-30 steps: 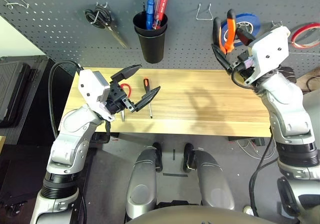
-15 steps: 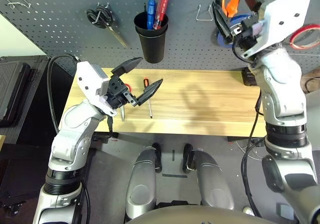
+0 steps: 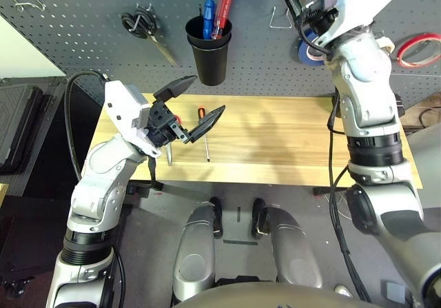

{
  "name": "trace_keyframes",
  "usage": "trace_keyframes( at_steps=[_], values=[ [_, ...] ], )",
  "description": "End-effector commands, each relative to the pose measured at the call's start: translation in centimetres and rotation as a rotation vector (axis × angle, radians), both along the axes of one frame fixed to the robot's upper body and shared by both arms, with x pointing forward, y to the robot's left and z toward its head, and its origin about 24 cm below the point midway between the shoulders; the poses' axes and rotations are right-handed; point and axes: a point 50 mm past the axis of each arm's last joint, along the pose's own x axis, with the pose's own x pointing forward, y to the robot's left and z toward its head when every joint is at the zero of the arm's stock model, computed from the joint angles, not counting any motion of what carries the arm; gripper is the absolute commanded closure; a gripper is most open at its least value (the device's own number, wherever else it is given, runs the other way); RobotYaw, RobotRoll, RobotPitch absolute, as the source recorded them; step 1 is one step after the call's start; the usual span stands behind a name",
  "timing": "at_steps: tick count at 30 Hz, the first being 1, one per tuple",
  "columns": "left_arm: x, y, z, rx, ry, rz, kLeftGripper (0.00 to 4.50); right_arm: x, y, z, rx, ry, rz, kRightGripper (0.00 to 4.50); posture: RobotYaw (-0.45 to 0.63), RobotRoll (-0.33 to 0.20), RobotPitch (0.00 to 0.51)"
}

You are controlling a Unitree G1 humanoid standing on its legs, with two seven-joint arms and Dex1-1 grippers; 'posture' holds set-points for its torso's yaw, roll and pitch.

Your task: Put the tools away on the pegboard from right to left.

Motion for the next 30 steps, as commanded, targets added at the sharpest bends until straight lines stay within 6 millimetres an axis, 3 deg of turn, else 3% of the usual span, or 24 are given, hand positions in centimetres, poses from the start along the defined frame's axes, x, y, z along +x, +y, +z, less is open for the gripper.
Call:
trace_keyframes(
  at_steps=[1, 19, 20, 22, 26, 30],
  values=[
    [-0.3, -0.1, 0.0, 0.004, -0.003, -0.002, 0.00, 0.4, 0.2, 0.6, 0.028, -0.042, 0.002, 1.49, 0.14, 0.000, 0.239],
    [-0.4, -0.1, -0.1, 0.010, -0.003, 0.002, 0.00, 1.9, 1.1, -3.7, 0.033, 0.100, 0.042, 1.49, 0.15, 0.000, 0.251],
    [-0.4, -0.1, -0.1, 0.010, -0.003, 0.002, 0.00, 1.8, 1.1, -3.7, 0.033, 0.096, 0.043, 0.77, 0.15, 0.000, 0.251],
    [-0.4, -0.1, -0.1, 0.009, -0.002, 0.002, 0.00, 1.5, 1.1, -3.7, 0.023, 0.079, 0.052, 0.13, 0.15, 0.000, 0.253],
    [-0.5, -0.1, -0.2, 0.009, -0.001, 0.001, 0.00, 0.7, 0.9, -3.6, 0.012, 0.036, 0.063, 0.02, 0.15, 0.000, 0.255],
    [-0.5, 0.0, -0.2, 0.010, 0.001, 0.004, 0.00, -1.3, 0.0, -3.4, -0.054, -0.067, 0.075, 0.02, 0.15, 0.000, 0.257]
  ],
)
